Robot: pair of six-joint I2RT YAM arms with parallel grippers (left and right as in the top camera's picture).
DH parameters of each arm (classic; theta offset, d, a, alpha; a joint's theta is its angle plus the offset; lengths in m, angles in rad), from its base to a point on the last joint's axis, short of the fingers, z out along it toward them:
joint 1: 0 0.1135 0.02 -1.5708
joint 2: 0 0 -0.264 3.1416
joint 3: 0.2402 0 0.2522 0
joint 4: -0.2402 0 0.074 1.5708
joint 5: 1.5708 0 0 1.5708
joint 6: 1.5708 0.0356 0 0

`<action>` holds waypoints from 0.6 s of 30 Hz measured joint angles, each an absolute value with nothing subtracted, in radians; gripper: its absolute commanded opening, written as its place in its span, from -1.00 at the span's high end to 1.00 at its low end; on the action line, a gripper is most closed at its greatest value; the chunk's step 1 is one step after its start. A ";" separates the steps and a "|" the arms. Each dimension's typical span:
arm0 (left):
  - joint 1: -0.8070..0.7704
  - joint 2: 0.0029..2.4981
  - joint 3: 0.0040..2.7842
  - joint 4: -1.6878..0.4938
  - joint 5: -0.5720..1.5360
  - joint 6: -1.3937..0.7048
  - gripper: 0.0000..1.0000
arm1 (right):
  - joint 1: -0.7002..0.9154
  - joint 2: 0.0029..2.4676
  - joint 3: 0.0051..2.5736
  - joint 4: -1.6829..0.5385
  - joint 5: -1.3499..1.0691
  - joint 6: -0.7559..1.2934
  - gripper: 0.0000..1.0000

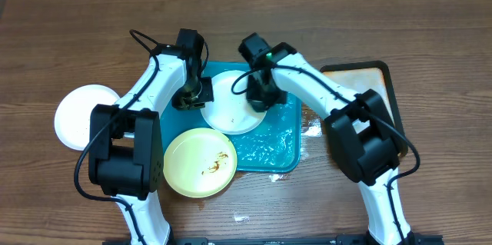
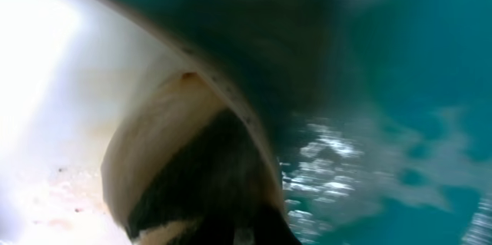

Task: Clean dirty plates on tray and stack at the side
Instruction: 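Scrub the white plate with the sponge in the right gripper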

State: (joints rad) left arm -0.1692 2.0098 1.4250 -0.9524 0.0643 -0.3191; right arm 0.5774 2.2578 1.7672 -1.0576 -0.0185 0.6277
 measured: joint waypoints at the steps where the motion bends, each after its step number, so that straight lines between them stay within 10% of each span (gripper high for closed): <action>1: -0.176 2.010 1.425 -0.947 0.080 -0.319 0.91 | 0.572 2.258 1.769 -1.068 0.001 0.621 0.92; 18: -0.159 2.010 1.425 -0.954 0.035 -0.319 0.92 | 0.551 2.241 1.727 -0.781 -0.392 0.418 0.92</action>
State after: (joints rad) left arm -0.1593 2.0098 1.4250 -0.9543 0.0349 -0.3195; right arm 0.5510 2.2410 1.7267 -0.7815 -0.3923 0.4175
